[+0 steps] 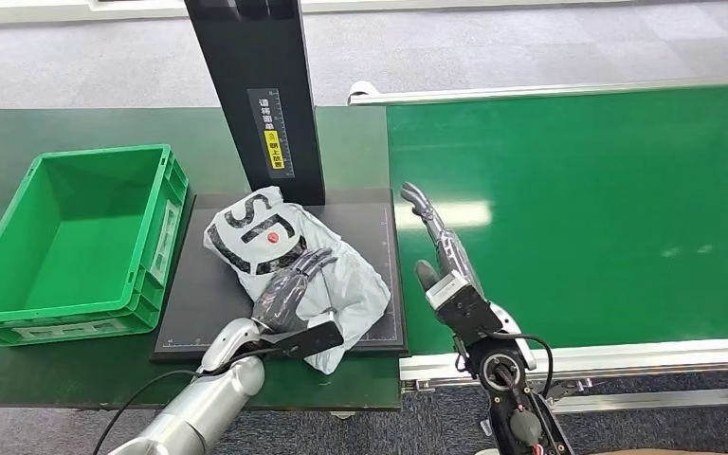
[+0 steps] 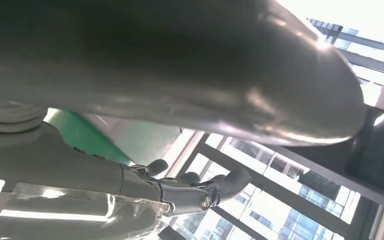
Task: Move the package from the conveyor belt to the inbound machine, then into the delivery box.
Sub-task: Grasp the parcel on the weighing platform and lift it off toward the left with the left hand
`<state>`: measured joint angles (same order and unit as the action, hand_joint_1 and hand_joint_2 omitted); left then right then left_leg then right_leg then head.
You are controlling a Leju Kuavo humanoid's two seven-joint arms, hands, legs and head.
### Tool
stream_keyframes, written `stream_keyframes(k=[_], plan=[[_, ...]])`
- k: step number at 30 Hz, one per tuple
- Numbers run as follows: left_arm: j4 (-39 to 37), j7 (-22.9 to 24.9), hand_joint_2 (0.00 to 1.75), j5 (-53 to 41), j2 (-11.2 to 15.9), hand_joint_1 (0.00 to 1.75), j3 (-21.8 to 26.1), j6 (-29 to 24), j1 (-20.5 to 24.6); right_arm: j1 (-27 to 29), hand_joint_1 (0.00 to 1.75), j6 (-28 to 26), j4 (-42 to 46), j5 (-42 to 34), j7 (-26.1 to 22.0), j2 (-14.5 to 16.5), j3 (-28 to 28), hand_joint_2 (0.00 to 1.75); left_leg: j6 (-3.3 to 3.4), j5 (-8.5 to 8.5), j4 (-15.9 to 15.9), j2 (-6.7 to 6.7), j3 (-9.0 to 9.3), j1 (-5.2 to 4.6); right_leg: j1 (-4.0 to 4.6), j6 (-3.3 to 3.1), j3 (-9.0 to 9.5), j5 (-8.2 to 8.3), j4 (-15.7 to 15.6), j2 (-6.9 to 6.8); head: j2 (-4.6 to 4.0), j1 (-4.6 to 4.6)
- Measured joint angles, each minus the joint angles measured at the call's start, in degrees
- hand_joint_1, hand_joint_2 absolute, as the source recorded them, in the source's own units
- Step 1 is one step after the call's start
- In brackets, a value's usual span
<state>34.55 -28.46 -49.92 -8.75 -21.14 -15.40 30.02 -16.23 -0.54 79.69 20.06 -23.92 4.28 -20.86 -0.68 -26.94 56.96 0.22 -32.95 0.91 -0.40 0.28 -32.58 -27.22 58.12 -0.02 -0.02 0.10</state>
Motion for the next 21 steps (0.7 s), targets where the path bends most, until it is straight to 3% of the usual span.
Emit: stream_keyframes(k=[21], plan=[[-1.48,-0.89,1.75,3.43,0.08,1.75,-0.17,-2.30,1.56,1.08,0.00,-0.43,1.72,-0.55,0.04,-0.14,1.96,0.00,-0.01,0.00,0.00,0.04,-0.03,0.01,0.01,0.00,-0.06,0.00,0.00,0.01,0.01,-0.01]])
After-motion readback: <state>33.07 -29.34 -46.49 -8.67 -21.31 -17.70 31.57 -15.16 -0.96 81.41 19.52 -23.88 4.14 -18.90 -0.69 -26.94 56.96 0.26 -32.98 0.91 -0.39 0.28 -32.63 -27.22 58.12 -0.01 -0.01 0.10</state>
